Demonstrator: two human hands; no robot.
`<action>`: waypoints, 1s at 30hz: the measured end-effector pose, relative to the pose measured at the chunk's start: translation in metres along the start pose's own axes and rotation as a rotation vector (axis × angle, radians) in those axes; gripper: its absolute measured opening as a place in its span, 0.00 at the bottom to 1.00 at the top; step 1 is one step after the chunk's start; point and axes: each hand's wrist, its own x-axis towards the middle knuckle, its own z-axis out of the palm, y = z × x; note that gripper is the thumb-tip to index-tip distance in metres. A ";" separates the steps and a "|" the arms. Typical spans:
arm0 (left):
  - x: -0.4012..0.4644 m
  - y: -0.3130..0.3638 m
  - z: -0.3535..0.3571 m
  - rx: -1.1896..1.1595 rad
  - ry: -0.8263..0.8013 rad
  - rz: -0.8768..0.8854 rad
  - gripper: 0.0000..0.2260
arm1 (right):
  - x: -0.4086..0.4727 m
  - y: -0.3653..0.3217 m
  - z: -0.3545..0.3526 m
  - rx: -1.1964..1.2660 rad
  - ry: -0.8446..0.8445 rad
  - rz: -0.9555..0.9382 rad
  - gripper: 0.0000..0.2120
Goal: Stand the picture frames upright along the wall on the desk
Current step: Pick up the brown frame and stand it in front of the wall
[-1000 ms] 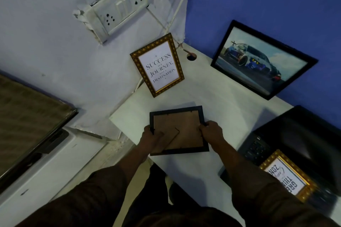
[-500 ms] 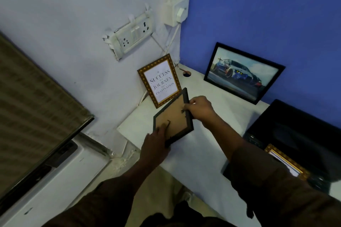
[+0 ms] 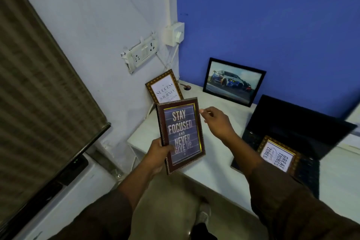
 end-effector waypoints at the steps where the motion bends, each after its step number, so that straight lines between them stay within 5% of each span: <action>1: -0.003 -0.003 0.004 -0.026 -0.060 -0.014 0.17 | -0.011 0.013 -0.008 0.012 0.033 0.033 0.23; 9: -0.017 0.006 0.084 -0.086 -0.568 -0.129 0.19 | -0.072 0.090 -0.075 0.250 0.273 0.124 0.17; 17: -0.031 0.003 0.232 0.404 -0.607 -0.014 0.09 | -0.136 0.169 -0.184 0.393 0.576 0.148 0.13; 30: -0.054 -0.051 0.515 0.030 -0.773 -0.354 0.19 | -0.199 0.344 -0.372 0.465 0.781 0.324 0.19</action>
